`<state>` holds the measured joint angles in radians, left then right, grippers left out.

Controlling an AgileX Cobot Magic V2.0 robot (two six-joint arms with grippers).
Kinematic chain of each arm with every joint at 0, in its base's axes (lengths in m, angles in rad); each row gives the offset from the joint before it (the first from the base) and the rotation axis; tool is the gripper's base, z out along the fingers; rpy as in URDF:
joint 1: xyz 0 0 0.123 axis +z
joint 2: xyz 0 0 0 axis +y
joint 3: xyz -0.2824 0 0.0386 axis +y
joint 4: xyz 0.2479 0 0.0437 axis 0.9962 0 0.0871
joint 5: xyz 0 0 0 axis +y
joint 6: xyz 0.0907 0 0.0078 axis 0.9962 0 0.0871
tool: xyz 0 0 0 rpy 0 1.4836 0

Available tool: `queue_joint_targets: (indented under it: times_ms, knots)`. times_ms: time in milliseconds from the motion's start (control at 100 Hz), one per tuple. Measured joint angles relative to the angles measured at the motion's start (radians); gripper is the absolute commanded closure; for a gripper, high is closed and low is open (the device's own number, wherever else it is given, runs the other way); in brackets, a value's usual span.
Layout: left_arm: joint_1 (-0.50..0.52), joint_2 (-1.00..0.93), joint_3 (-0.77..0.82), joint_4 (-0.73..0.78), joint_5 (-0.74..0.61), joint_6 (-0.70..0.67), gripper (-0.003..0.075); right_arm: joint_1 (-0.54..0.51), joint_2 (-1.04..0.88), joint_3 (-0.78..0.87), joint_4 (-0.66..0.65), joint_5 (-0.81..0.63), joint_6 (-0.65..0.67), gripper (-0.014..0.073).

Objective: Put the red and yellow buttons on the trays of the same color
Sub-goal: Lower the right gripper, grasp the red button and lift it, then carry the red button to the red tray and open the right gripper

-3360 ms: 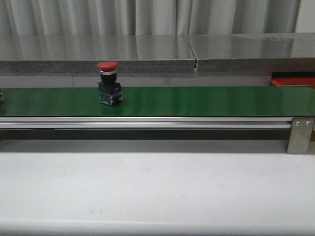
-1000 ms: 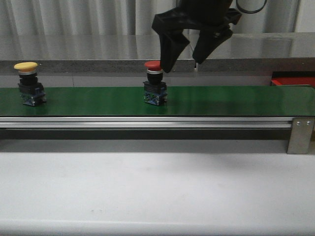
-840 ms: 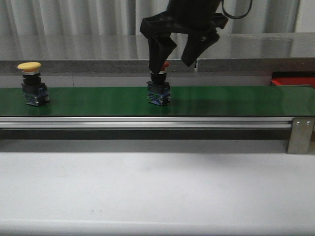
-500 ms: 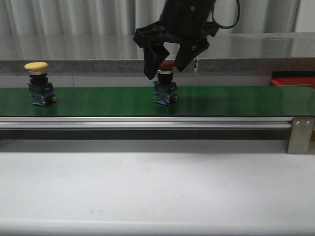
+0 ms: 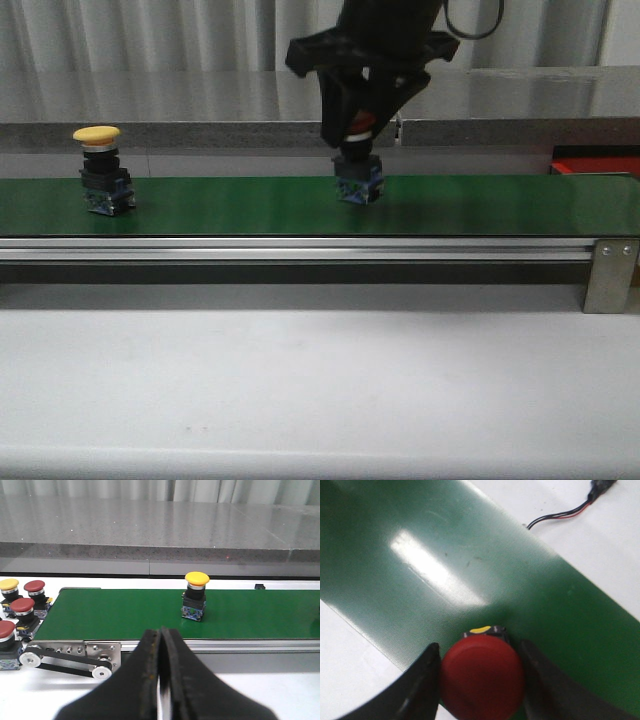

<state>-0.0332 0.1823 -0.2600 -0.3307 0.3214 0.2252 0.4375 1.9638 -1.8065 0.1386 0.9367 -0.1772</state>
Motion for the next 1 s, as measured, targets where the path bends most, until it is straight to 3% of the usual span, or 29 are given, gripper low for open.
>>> queue_joint_targets:
  times_ms: [170,380,640,1000]
  knots:
    - [0.0,0.0,0.0,0.0,0.0,0.0,0.0741,-0.122,-0.078,-0.12,0.006,0.082,0.0,0.0447]
    - [0.0,0.0,0.0,-0.002,0.0,0.0,0.0741,-0.39,-0.108,-0.19,0.024,0.116,0.0,0.0447]
    - [0.0,0.0,0.0,-0.002,0.0,0.0,0.0741,-0.697,-0.022,-0.191,0.182,0.108,-0.046,0.0447]
    - [0.0,0.0,0.0,-0.002,0.0,0.0,0.0741,-0.81,0.22,-0.192,0.253,0.067,-0.082,0.0447]
